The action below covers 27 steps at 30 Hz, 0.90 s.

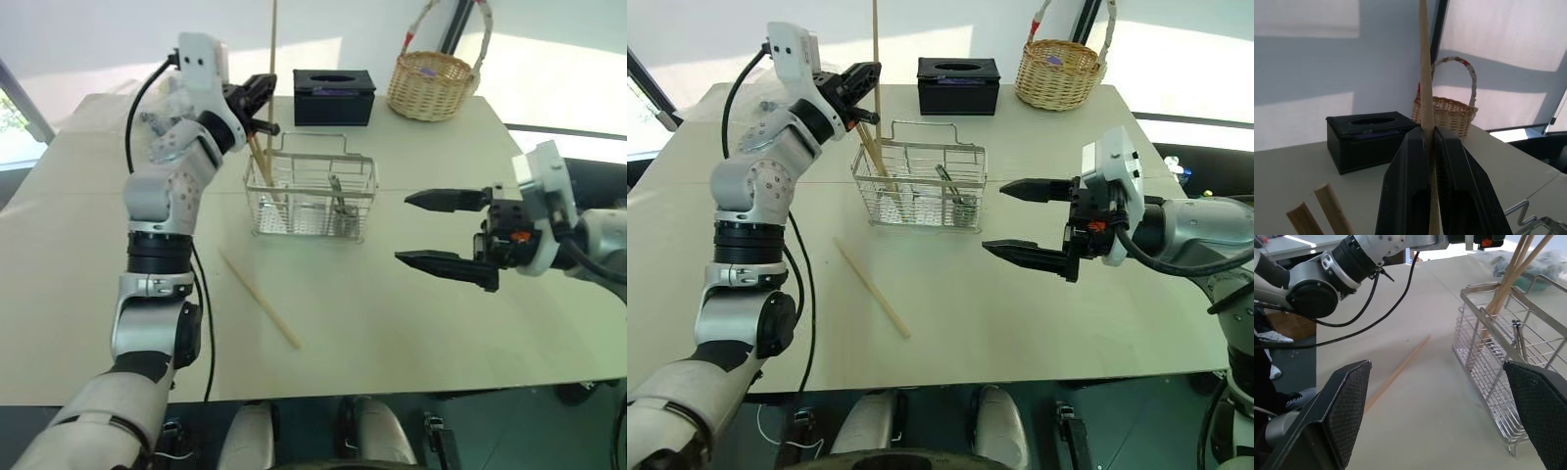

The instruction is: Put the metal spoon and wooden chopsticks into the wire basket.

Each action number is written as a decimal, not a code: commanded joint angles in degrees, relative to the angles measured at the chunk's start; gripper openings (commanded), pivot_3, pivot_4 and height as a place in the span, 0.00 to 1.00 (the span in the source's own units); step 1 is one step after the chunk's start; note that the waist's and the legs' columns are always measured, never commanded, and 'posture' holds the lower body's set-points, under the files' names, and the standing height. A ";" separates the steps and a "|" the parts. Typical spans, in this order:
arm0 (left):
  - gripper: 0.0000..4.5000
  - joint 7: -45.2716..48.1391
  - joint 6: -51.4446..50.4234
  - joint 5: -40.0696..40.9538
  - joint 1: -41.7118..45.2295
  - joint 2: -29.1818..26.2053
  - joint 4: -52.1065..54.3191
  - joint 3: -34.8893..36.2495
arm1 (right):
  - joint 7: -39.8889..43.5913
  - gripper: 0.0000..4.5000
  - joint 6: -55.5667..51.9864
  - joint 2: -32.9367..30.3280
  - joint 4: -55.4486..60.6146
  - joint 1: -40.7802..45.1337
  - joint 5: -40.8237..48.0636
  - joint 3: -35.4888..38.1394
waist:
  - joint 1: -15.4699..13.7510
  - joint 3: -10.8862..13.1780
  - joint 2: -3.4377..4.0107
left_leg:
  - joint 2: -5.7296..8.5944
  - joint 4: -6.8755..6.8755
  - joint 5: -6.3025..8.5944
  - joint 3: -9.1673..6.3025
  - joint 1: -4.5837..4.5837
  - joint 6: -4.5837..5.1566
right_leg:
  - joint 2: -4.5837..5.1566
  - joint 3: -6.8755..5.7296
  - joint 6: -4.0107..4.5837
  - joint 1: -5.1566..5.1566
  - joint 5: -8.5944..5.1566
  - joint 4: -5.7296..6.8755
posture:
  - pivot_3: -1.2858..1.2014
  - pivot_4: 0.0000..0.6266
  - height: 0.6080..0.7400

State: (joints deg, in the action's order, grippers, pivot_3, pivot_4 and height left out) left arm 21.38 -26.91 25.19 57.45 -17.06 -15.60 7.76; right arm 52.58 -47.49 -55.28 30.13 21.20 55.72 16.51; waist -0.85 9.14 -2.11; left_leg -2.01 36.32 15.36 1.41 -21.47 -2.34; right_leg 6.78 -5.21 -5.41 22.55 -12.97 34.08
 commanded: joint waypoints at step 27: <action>0.99 -32.76 -43.39 8.53 15.46 -3.80 7.88 22.13 | -0.70 1.00 2.64 1.84 -2.21 3.05 -0.58 -2.70 | 0.07 0.00 0.00 | 0.03 0.06 0.04 -0.12 0.05 0.08 | 0.01 0.00 -0.05 -0.12 -0.03 -0.02 | 0.52 0.24 0.79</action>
State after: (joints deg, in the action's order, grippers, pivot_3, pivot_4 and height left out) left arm -3.49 -63.18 35.29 70.80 -21.49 -6.65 25.50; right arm 51.39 -45.93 -53.45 27.90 23.02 55.27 13.44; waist -0.79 9.15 -2.11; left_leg -1.98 36.36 15.41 1.29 -21.40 -2.26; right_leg 6.79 -5.21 -5.48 22.43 -13.00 34.06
